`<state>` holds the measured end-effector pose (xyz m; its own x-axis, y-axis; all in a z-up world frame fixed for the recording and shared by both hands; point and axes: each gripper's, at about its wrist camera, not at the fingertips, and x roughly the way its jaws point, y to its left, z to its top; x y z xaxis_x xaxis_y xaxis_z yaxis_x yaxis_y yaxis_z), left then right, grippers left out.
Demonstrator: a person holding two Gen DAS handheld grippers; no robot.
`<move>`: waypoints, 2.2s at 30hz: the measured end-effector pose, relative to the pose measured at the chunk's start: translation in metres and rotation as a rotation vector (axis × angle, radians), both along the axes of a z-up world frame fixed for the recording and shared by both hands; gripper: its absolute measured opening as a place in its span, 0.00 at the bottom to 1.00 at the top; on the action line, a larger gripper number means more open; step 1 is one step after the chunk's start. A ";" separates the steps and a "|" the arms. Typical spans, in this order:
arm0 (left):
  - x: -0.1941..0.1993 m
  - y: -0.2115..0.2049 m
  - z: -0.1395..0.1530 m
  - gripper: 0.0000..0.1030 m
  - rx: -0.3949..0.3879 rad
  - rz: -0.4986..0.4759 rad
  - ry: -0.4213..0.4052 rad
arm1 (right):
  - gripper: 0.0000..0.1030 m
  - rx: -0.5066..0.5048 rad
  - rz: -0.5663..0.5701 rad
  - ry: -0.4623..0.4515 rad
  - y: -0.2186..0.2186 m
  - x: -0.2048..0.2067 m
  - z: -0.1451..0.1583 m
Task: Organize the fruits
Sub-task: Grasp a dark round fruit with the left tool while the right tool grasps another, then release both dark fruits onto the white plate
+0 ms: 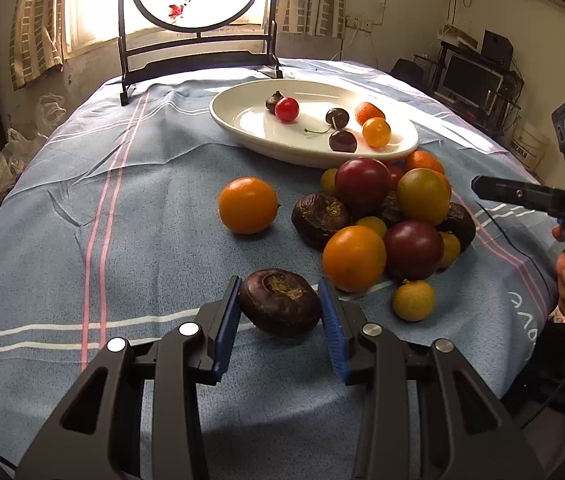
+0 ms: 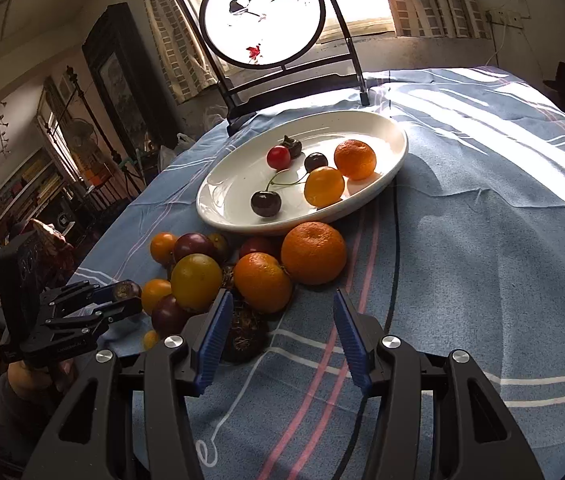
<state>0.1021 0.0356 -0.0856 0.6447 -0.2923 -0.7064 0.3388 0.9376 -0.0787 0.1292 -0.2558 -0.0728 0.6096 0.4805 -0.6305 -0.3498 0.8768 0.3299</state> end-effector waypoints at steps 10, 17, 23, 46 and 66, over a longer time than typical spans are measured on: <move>-0.016 0.013 0.020 0.37 -0.047 0.027 -0.046 | 0.51 -0.109 0.097 -0.006 0.042 -0.012 -0.006; -0.015 0.008 0.017 0.37 -0.053 0.014 -0.037 | 0.37 0.045 0.107 0.077 0.028 0.009 -0.019; -0.017 0.013 0.024 0.37 -0.083 0.020 -0.054 | 0.36 0.122 0.096 0.056 0.009 -0.006 -0.009; 0.114 -0.049 0.060 0.37 -0.100 -0.050 -0.033 | 0.37 0.115 0.028 -0.021 0.001 0.116 0.061; 0.069 -0.022 0.034 0.67 -0.006 -0.022 0.003 | 0.57 -0.030 -0.020 -0.123 0.001 0.039 0.033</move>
<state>0.1708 0.0132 -0.0513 0.6358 -0.3109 -0.7065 0.3593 0.9293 -0.0856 0.1684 -0.2548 -0.0400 0.6929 0.4490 -0.5642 -0.3681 0.8931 0.2587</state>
